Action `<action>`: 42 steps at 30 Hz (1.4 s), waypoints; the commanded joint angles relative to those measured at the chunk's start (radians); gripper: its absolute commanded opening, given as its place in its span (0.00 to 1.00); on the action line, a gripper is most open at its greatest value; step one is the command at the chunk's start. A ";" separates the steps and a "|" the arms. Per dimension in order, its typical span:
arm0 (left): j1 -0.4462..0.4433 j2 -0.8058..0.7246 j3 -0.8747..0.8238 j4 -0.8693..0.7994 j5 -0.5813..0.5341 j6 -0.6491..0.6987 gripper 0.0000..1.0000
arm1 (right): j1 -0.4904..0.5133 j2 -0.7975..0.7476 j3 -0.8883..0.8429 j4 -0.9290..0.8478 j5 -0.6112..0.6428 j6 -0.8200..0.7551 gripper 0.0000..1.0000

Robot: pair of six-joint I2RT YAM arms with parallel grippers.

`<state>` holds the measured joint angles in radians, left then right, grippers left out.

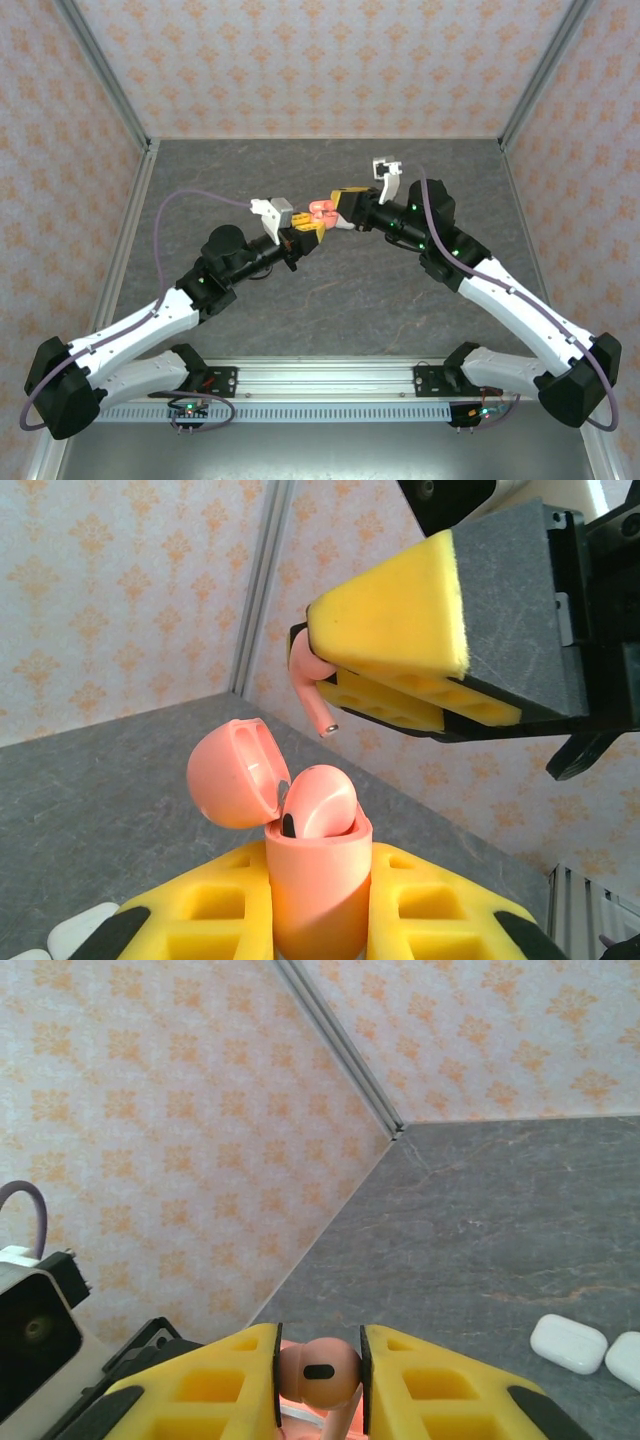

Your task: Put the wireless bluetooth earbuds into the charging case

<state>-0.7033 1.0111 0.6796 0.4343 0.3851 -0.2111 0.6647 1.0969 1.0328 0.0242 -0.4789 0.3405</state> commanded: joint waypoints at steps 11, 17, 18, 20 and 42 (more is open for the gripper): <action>-0.010 -0.006 0.032 0.050 -0.009 -0.008 0.00 | 0.025 0.003 -0.029 0.003 -0.004 -0.026 0.25; -0.010 -0.011 0.029 0.050 -0.016 -0.011 0.00 | 0.029 0.001 -0.045 -0.017 0.007 -0.040 0.25; -0.010 -0.011 0.029 0.050 -0.018 -0.011 0.00 | 0.029 0.001 -0.048 -0.019 0.007 -0.041 0.25; -0.010 -0.012 0.027 0.050 -0.021 -0.011 0.00 | 0.030 -0.001 -0.052 -0.021 0.004 -0.041 0.25; -0.010 -0.023 0.003 0.089 -0.010 -0.014 0.00 | 0.023 -0.045 0.066 -0.158 0.011 -0.070 0.62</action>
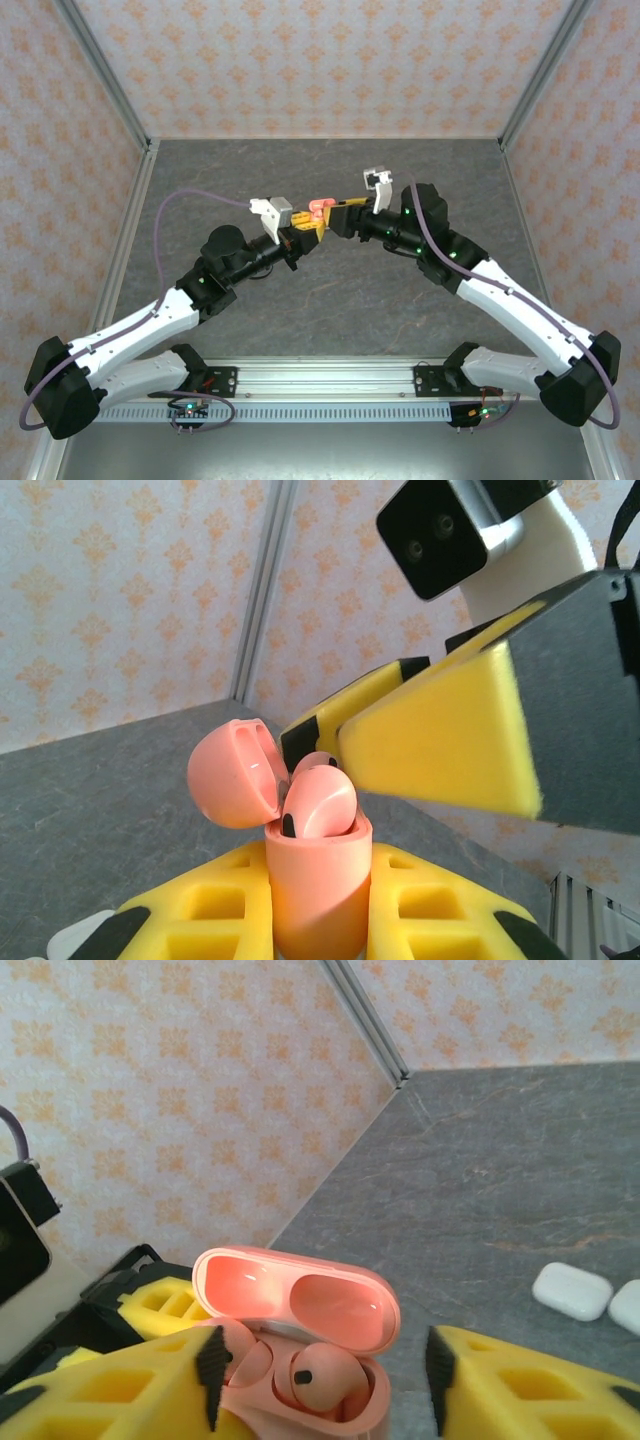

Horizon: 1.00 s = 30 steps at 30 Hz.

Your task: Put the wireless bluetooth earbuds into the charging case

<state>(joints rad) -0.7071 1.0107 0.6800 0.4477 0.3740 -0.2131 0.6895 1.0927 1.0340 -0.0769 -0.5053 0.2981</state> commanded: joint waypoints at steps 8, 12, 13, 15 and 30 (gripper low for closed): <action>-0.005 -0.052 -0.009 0.073 0.030 -0.004 0.00 | -0.095 -0.050 0.045 -0.032 -0.131 0.039 1.00; -0.006 -0.052 -0.011 0.081 0.046 -0.005 0.00 | -0.097 0.010 0.049 -0.003 -0.283 0.066 0.99; -0.006 -0.052 -0.011 0.080 0.046 -0.005 0.00 | -0.097 0.021 0.048 0.018 -0.315 0.077 0.99; -0.006 -0.050 -0.010 0.079 0.048 -0.006 0.00 | -0.097 0.032 0.046 0.063 -0.358 0.096 0.99; -0.006 -0.022 0.007 0.058 0.048 -0.004 0.00 | -0.094 0.021 0.058 0.217 -0.516 0.140 1.00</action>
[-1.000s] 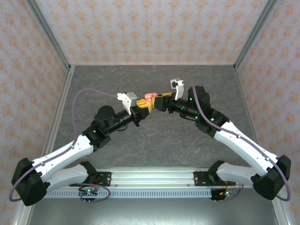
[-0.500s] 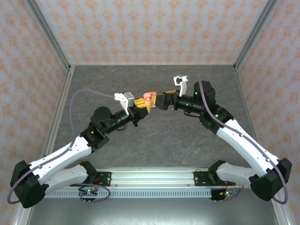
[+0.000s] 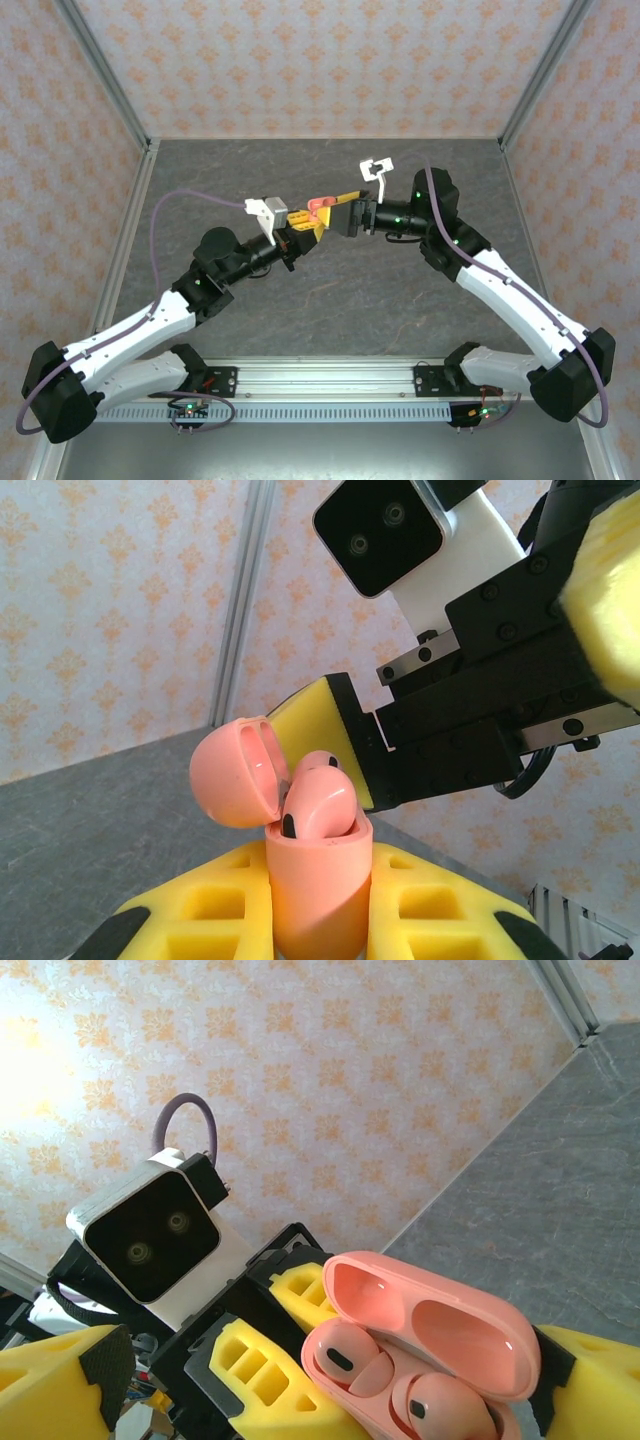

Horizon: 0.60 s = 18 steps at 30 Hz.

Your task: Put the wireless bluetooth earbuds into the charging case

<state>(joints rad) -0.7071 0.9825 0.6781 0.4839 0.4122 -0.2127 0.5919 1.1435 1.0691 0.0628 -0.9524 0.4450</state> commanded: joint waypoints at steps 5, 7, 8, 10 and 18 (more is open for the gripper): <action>-0.006 -0.003 0.015 -0.010 0.005 0.001 0.00 | 0.002 -0.083 0.009 0.042 -0.041 -0.058 0.99; -0.006 -0.009 0.014 -0.016 0.001 0.003 0.00 | 0.003 -0.097 -0.004 0.034 -0.030 -0.070 0.99; -0.006 -0.011 0.014 -0.019 0.000 0.007 0.00 | 0.003 -0.100 -0.007 0.026 -0.025 -0.074 0.99; -0.006 -0.015 0.012 -0.024 -0.005 0.009 0.00 | 0.003 -0.099 -0.012 0.010 -0.018 -0.080 0.99; -0.006 -0.020 0.018 -0.058 -0.033 0.017 0.00 | 0.002 -0.096 0.057 -0.271 0.256 -0.228 0.99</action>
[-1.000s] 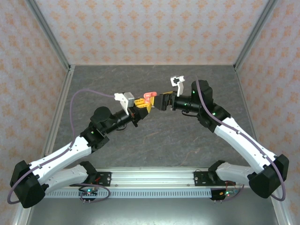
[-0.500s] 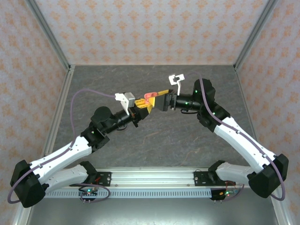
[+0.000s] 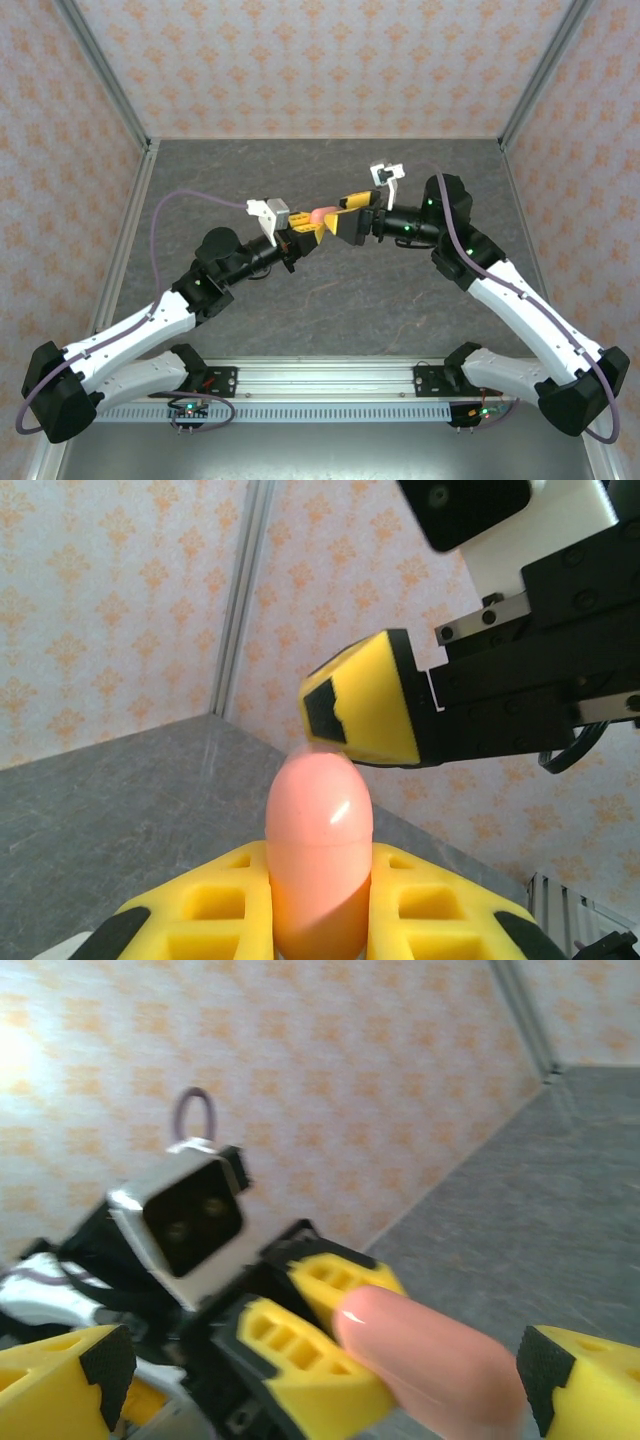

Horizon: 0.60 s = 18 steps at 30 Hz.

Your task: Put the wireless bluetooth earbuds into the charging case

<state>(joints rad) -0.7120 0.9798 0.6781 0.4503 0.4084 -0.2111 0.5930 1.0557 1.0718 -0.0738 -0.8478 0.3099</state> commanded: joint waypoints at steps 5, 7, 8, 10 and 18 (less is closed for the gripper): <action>-0.001 -0.010 0.011 -0.094 -0.115 0.020 0.00 | 0.001 -0.013 0.104 -0.327 0.536 -0.145 0.99; 0.000 0.000 0.001 -0.107 -0.147 0.014 0.00 | -0.001 -0.012 0.111 -0.391 0.668 -0.143 0.99; 0.001 0.006 -0.003 -0.118 -0.161 0.011 0.00 | 0.000 -0.011 0.110 -0.415 0.713 -0.142 0.99; 0.000 0.030 -0.002 -0.160 -0.196 0.000 0.00 | -0.002 -0.012 0.100 -0.452 0.775 -0.136 0.99; 0.029 0.219 0.004 -0.296 -0.245 -0.143 0.00 | -0.006 -0.027 0.039 -0.461 0.803 -0.124 0.99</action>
<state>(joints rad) -0.6979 1.1511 0.6781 0.2253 0.2058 -0.2687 0.5919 1.0512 1.1286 -0.5083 -0.1085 0.1970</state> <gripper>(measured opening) 0.190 0.992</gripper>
